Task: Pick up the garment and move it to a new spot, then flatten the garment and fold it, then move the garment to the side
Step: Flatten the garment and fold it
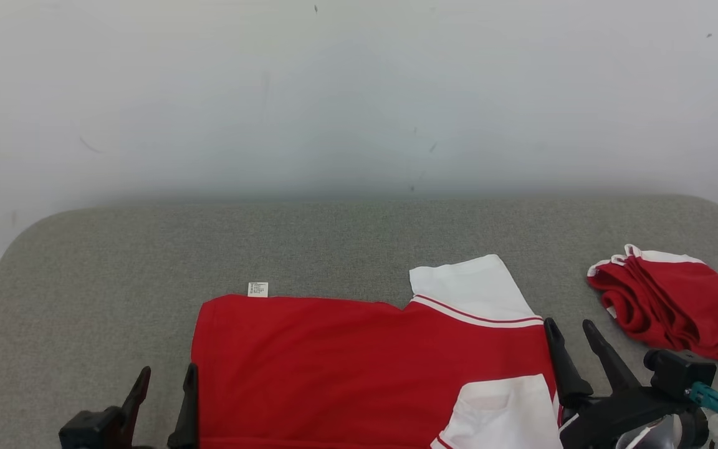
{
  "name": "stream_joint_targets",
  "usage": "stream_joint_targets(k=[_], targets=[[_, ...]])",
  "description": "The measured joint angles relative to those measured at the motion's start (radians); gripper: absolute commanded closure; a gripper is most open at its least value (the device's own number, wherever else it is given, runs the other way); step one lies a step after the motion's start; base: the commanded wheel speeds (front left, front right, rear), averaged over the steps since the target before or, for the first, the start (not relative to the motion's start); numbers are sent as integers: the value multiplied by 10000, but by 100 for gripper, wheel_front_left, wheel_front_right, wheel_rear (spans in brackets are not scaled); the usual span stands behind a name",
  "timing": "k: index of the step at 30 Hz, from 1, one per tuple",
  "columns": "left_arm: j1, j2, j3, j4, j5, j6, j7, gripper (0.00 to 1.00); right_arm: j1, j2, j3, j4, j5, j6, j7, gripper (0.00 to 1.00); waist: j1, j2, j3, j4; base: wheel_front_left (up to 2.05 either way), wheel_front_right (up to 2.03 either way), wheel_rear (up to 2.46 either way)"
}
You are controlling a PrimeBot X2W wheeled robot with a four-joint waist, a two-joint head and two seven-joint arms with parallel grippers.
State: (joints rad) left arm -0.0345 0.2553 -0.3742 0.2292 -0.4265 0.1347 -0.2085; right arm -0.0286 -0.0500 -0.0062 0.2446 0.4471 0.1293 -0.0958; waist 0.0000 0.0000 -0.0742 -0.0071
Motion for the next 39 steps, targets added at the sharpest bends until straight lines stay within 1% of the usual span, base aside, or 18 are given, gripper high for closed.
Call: stream_joint_targets(k=[4,10,13,17,19,21,22,23,28,30,31,33,36,38,39], targets=[[-189,98,-17,-226,-130,-42,247,0,-184,2,-125,-144,102,0,426,0,0,0,91,0,0,0,0],[-921,259,-314,-293,-249,-407,1381,0,-666,4,-19,-449,-489,0,2487,0,0,0,314,28,0,0,0],[-1491,288,-579,-123,-330,-654,2337,0,-1102,-17,-40,-577,-673,0,3766,0,1,1,476,57,0,0,0],[-2510,322,-623,330,-495,-731,3586,0,-1878,-159,-150,-685,-836,0,5634,0,1,1,771,97,0,0,0],[-3090,313,-639,583,-594,-732,4357,0,-2404,-205,-291,-784,-890,0,6466,0,1,1,974,112,0,0,0],[-3669,334,-715,826,-732,-828,5116,0,-2989,-253,-483,-792,-1009,0,7319,0,1,1,1214,124,0,0,0],[-3669,334,-715,826,-732,-828,5116,0,-2989,-253,-483,-792,-1009,0,7319,0,1,1,1214,124,0,0,0],[-4015,347,-738,926,-779,-838,5497,0,-3288,-245,-629,-796,-1078,10,7670,0,2,1,1344,129,0,0,0],[-5683,451,-840,1480,-767,-830,7045,0,-4758,-291,-978,-481,-1632,13,9597,0,2,1,2055,141,0,0,0],[-6191,364,-890,1720,-769,-803,7580,0,-5201,-336,-959,-286,-1791,13,10280,0,3,2,2339,140,0,0,0],[-6588,299,-959,1933,-771,-727,8048,0,-5585,-384,-826,-98,-1806,13,10834,0,3,2,2610,131,0,0,0],[-6984,339,-1104,2186,-706,-727,8531,0,-5914,-443,-823,63,-1850,13,11208,0,3,2,2870,112,0,0,0],[-7569,318,-1304,2460,-454,-715,8970,0,-6328,-571,-882,293,-2042,13,11528,0,3,2,3234,84,0,0,0],[-7908,301,-1406,2723,-324,-495,9348,0,-6590,-732,-897,458,-2240,13,11670,0,3,2,3470,75,0,0,0],[-8063,337,-1569,2865,-153,-460,9624,0,-6721,-813,-872,518,-2376,13,11689,0,3,2,3587,75,0,0,0]])
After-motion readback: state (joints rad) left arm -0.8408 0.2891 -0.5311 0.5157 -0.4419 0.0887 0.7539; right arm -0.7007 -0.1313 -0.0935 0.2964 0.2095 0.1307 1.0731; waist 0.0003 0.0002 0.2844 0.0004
